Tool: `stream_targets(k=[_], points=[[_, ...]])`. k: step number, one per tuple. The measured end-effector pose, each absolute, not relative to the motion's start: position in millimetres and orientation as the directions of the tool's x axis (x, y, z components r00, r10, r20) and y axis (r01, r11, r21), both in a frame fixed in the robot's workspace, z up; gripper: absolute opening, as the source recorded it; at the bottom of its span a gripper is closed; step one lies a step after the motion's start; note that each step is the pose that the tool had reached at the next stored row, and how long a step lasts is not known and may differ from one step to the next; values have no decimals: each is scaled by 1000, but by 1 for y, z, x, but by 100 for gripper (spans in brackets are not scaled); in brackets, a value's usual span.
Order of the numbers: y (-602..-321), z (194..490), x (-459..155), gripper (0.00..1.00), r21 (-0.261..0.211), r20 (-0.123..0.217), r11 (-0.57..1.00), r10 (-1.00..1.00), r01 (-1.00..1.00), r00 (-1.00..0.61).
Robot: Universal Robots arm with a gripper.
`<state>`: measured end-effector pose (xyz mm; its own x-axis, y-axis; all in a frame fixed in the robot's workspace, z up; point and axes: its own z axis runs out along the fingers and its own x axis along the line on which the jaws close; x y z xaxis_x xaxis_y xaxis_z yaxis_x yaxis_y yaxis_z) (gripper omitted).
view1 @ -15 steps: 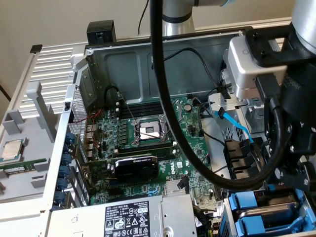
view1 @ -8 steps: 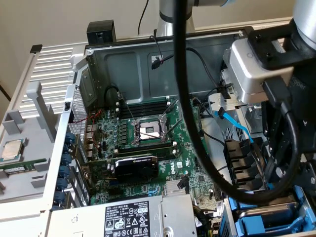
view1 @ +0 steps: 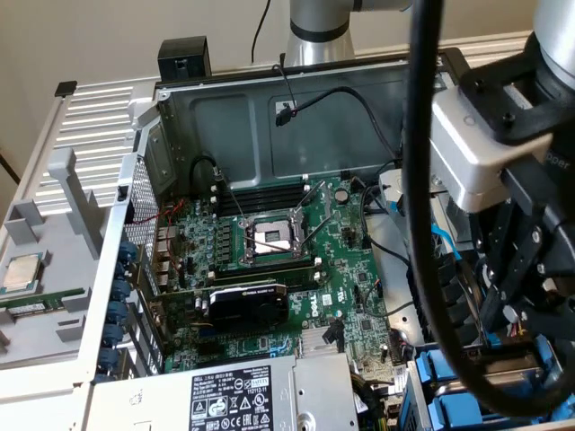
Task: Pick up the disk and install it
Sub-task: 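Insert the second disk wire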
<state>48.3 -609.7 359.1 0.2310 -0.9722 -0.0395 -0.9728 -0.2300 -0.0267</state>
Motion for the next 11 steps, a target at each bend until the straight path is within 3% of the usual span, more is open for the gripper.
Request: stream_targets(k=[11], points=[[-610, 359, 48, 11, -27, -40, -419, -907, -908, 420]])
